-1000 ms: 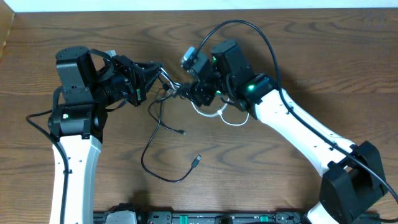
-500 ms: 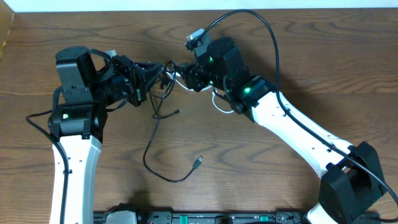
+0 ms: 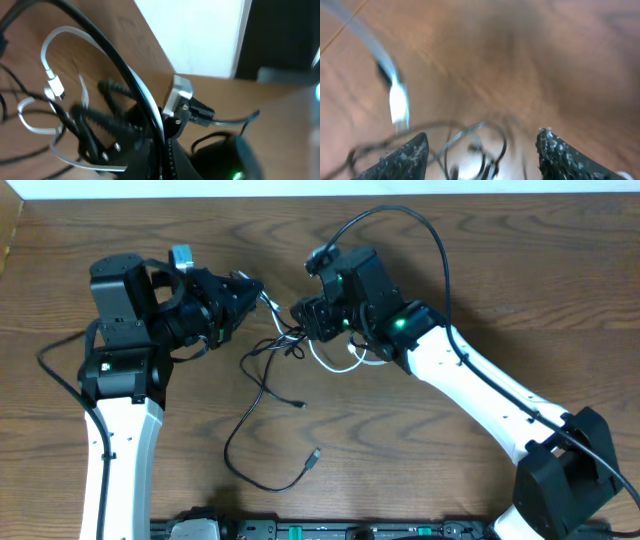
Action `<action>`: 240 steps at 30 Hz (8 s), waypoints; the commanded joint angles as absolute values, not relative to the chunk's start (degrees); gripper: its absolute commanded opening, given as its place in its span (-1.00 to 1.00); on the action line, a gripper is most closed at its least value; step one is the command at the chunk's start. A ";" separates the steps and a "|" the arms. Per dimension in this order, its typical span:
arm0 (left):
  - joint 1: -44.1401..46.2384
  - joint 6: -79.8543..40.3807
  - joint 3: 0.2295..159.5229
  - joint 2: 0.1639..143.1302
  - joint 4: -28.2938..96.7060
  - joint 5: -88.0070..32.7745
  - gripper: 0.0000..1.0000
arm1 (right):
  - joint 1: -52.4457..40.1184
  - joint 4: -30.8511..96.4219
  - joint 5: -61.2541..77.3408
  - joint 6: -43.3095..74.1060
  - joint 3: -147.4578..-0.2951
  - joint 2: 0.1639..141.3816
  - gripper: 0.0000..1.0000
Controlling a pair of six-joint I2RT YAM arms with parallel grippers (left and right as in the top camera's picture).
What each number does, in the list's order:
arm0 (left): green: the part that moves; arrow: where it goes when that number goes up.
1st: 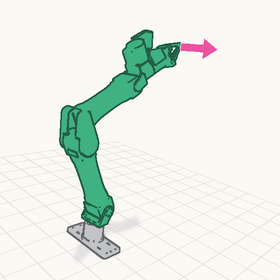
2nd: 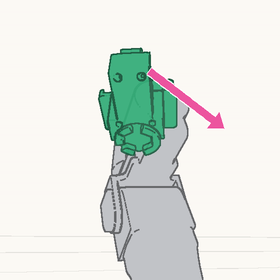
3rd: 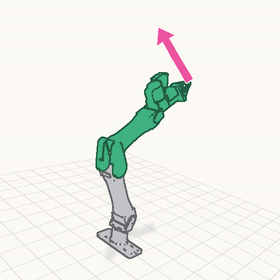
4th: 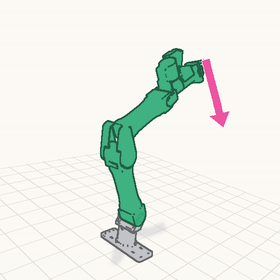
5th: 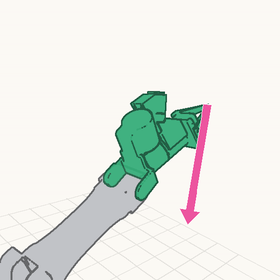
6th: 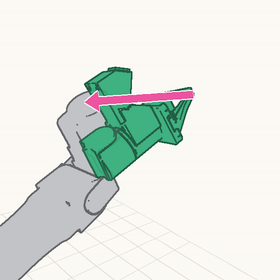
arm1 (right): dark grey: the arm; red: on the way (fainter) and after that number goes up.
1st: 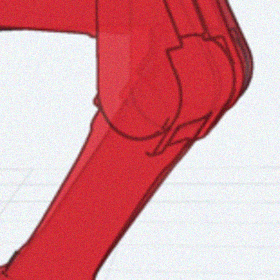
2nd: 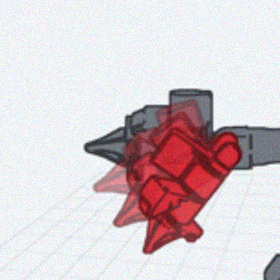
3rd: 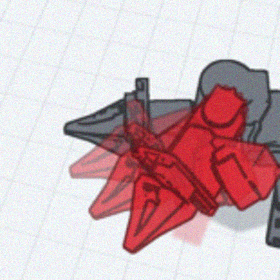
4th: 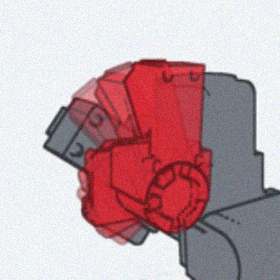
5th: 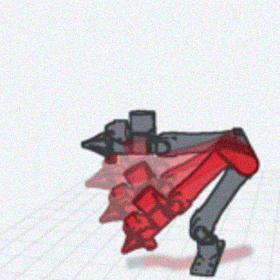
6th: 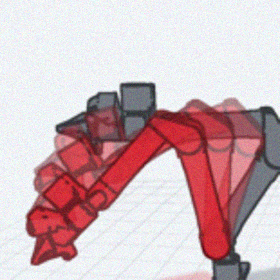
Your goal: Untangle cables
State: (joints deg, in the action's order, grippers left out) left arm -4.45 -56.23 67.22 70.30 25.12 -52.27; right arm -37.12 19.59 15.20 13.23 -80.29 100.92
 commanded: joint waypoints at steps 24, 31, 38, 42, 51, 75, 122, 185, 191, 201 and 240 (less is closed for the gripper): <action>-4.43 -46.48 68.86 70.00 26.24 -71.18 -0.85 | -31.81 34.50 49.17 -15.25 -80.68 95.44 0.14; -4.43 -49.98 68.86 70.02 24.10 -71.18 -0.85 | -32.84 34.48 50.78 -16.86 -80.68 93.97 0.12; -4.93 -50.24 68.86 70.28 24.08 -71.24 -0.85 | -31.33 34.59 51.66 -17.43 -80.68 93.97 0.11; -6.35 -51.51 68.86 70.76 23.62 -71.99 -0.85 | -28.91 34.61 55.99 -17.45 -80.68 93.95 0.06; -7.20 -54.35 68.86 72.62 20.01 -74.78 -0.85 | -28.23 34.09 61.17 -20.49 -80.68 93.97 0.13; -7.22 -53.04 68.86 72.75 20.03 -75.53 -0.85 | -33.01 30.39 43.66 -15.99 -80.66 97.71 -0.98; 16.82 -57.28 68.47 96.49 1.96 -56.38 0.35 | -20.43 42.87 26.04 34.63 -80.68 89.47 -0.98; -20.25 -48.60 68.49 82.24 0.49 -73.93 -0.86 | 17.98 57.23 34.02 5.85 -80.55 95.74 -0.98; -18.35 -35.03 68.49 82.24 16.71 -66.54 -0.85 | 13.32 57.17 50.22 -1.61 -80.60 95.09 -0.98; -5.72 -18.24 68.49 82.24 38.61 -48.34 -0.84 | 3.84 54.28 41.80 8.40 -90.72 92.25 -0.98; 26.68 -47.31 68.49 108.71 -4.62 -36.93 0.84 | -7.29 67.85 29.41 12.60 -95.11 92.25 -0.98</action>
